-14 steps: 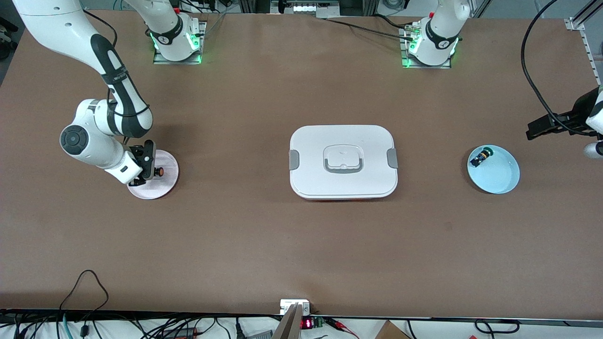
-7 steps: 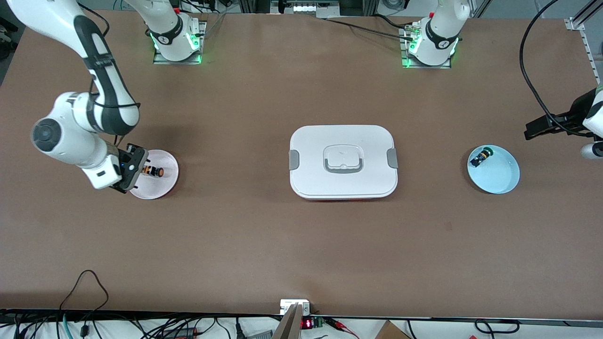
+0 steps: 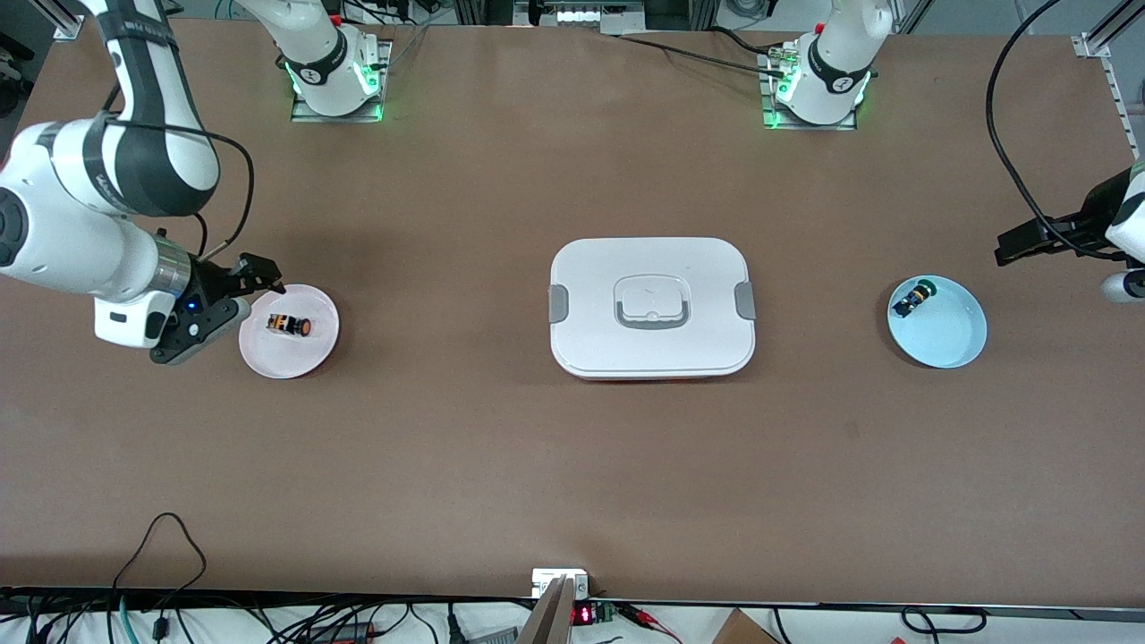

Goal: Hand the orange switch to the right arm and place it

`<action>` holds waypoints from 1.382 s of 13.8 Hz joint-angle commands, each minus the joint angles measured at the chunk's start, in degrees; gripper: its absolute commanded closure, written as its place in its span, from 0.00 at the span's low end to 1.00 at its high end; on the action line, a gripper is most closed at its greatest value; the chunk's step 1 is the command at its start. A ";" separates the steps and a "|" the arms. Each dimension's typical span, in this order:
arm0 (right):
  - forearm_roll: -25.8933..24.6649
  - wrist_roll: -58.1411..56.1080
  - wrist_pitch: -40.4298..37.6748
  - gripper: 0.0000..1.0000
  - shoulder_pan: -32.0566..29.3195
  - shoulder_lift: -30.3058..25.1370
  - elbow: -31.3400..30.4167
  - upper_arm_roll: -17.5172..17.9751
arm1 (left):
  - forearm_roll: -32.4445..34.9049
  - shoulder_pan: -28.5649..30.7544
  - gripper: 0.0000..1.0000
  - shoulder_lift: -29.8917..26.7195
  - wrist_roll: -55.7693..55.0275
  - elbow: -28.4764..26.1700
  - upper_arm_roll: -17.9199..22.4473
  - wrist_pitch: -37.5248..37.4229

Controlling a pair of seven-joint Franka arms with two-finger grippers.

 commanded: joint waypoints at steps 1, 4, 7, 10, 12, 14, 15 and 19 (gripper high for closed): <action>4.14 18.48 -11.14 0.00 1.28 -0.25 6.51 0.01 | -0.90 -0.31 0.00 -1.01 -0.54 -0.81 0.24 0.21; 5.57 27.76 -19.68 0.00 1.20 -0.33 12.22 -0.43 | -0.90 -0.23 0.00 -1.01 -0.54 -0.90 0.24 0.21; 0.06 27.34 -21.64 0.00 0.41 -1.64 16.02 -0.96 | -0.90 -0.22 0.00 -1.01 -0.45 -0.81 0.24 0.21; -9.89 28.21 -18.04 0.00 0.23 -2.52 18.39 -2.27 | -0.90 -0.22 0.00 -1.01 -0.37 -0.81 0.24 0.21; -9.81 32.23 -18.82 0.00 -0.29 -4.28 18.13 -3.33 | -0.90 -0.14 0.00 -1.01 -0.37 -0.81 0.24 0.21; -10.08 33.41 -20.93 0.00 -1.60 -5.08 16.21 -3.33 | -0.90 -0.14 0.00 -1.01 -0.28 -0.81 0.24 0.21; -10.16 31.40 -19.80 0.00 -2.05 -5.95 14.28 -3.33 | -0.90 -0.14 0.00 -1.01 -0.28 -0.81 0.24 0.21; -9.81 23.48 -11.53 0.00 -2.58 -11.84 3.02 -3.33 | -0.90 -0.14 0.00 -1.01 -0.28 -0.81 0.24 0.21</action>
